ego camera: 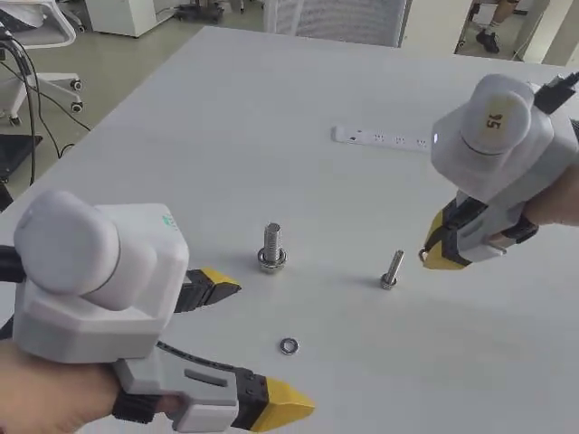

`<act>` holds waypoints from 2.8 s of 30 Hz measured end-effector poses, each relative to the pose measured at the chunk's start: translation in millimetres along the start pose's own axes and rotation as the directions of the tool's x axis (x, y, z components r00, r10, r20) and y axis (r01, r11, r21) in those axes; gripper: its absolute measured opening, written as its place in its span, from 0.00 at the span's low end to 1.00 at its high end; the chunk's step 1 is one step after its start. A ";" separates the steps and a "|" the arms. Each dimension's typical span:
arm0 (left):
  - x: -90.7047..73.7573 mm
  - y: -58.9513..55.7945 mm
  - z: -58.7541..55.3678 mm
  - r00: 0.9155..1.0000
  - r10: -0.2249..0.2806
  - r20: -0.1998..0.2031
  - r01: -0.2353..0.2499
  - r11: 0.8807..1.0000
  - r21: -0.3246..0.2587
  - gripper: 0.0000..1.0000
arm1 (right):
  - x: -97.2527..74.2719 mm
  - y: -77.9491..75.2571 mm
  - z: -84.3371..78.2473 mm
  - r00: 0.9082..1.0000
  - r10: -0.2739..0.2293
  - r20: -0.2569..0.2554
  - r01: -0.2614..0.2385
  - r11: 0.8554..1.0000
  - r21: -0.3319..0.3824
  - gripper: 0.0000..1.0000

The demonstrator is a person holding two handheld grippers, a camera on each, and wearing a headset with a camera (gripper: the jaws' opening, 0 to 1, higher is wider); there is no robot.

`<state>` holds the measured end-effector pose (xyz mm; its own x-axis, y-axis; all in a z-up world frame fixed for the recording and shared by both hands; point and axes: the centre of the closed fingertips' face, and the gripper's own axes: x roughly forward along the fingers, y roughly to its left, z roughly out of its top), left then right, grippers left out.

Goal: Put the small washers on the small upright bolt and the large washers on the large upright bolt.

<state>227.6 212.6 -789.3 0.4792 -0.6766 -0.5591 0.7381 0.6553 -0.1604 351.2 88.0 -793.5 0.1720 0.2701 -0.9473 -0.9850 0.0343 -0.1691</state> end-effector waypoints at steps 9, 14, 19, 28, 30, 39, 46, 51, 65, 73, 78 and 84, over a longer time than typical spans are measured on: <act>0.1 -0.7 -2.6 1.000 -0.002 -0.008 0.002 1.000 -0.001 0.81 | 5.2 -9.7 8.8 1.000 0.012 -0.012 -0.012 0.999 -0.033 0.14; 0.1 -0.5 -3.7 1.000 0.001 -0.009 -0.001 1.000 -0.003 0.81 | 11.3 -12.6 8.7 0.999 0.027 -0.027 -0.028 0.998 -0.049 0.14; 0.8 -1.2 -5.7 1.000 0.001 -0.015 -0.001 1.000 -0.003 0.81 | 15.9 -11.6 8.4 0.999 0.040 -0.033 -0.042 0.998 -0.055 0.14; 1.0 -2.1 -7.7 1.000 0.003 -0.020 -0.003 1.000 -0.005 0.81 | 22.8 -8.8 10.3 0.998 0.056 -0.038 -0.058 0.996 -0.061 0.14; 0.8 -2.2 -8.2 1.000 0.004 -0.020 -0.004 1.000 -0.007 0.81 | 23.7 -8.1 10.0 0.997 0.059 -0.043 -0.062 0.996 -0.063 0.14; 1.1 -2.4 -8.7 1.000 0.003 -0.024 -0.003 1.000 -0.007 0.81 | 27.1 -8.7 7.0 0.996 0.065 -0.063 -0.069 0.995 -0.067 0.14; 0.6 -2.1 -8.6 1.000 0.003 -0.023 -0.003 1.000 -0.009 0.81 | 29.5 -6.9 7.5 0.995 0.073 -0.072 -0.078 0.995 -0.069 0.14; 0.1 -1.0 -8.4 1.000 0.005 -0.021 -0.005 1.000 -0.011 0.80 | 31.9 -5.0 8.4 0.994 0.082 -0.078 -0.087 0.994 -0.069 0.14; 0.4 -1.8 -8.5 1.000 -0.001 -0.025 0.001 1.000 -0.010 0.80 | 46.5 -2.2 6.8 0.989 0.101 -0.107 -0.109 0.991 -0.074 0.14; 0.7 -0.8 -9.5 1.000 0.001 -0.028 -0.001 1.000 -0.010 0.80 | 61.2 0.7 3.1 0.986 0.117 -0.115 -0.125 0.990 -0.066 0.14; 1.1 0.1 -10.2 1.000 0.002 -0.029 -0.003 1.000 -0.014 0.80 | 66.9 1.1 0.8 0.986 0.123 -0.117 -0.130 0.990 -0.056 0.14; 1.3 0.6 -11.0 1.000 0.004 -0.031 -0.004 1.000 -0.016 0.80 | 74.9 1.7 -2.3 0.984 0.129 -0.120 -0.137 0.989 -0.053 0.14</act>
<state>223.5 215.9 -799.1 0.4670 -0.6633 -0.5848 0.7282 0.6636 -0.1713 362.4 106.1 -865.4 0.0434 0.1545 -0.9870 -0.9972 -0.0540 -0.0523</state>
